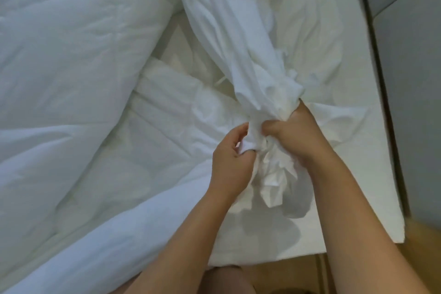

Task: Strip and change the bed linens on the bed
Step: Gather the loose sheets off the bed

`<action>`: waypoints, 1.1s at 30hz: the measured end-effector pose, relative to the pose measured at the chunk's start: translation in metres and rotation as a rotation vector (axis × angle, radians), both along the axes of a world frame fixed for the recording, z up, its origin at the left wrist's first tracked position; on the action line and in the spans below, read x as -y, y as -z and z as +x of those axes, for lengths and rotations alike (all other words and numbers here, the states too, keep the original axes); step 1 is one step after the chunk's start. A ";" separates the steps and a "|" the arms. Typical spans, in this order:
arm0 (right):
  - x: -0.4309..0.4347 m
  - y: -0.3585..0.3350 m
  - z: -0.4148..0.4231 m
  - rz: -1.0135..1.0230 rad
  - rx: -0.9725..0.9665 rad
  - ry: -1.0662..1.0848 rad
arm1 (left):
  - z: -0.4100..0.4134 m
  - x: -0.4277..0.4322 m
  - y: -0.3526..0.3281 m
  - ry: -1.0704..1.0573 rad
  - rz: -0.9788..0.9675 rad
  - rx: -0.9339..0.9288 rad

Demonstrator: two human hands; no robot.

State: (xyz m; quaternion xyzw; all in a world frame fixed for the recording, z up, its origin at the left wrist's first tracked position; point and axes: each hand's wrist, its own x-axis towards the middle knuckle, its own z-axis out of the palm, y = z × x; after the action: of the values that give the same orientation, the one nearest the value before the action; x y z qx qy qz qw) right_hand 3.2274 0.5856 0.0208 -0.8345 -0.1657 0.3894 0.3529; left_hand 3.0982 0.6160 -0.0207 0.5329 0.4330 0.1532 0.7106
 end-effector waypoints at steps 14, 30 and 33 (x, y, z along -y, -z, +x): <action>0.001 0.014 -0.005 0.058 -0.119 -0.033 | 0.005 -0.059 0.030 0.706 0.272 -0.302; -0.005 0.015 -0.022 -0.191 0.233 -0.300 | 0.009 -0.037 0.015 0.072 -0.747 0.157; -0.008 0.018 -0.028 -0.216 0.244 -0.357 | 0.018 -0.040 0.016 0.208 -0.662 0.168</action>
State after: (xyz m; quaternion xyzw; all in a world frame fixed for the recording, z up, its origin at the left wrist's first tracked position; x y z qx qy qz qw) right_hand 3.1996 0.5934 0.0029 -0.8658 -0.3094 0.3573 0.1643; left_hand 3.1164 0.6556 -0.0366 0.3007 0.3427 -0.0250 0.8897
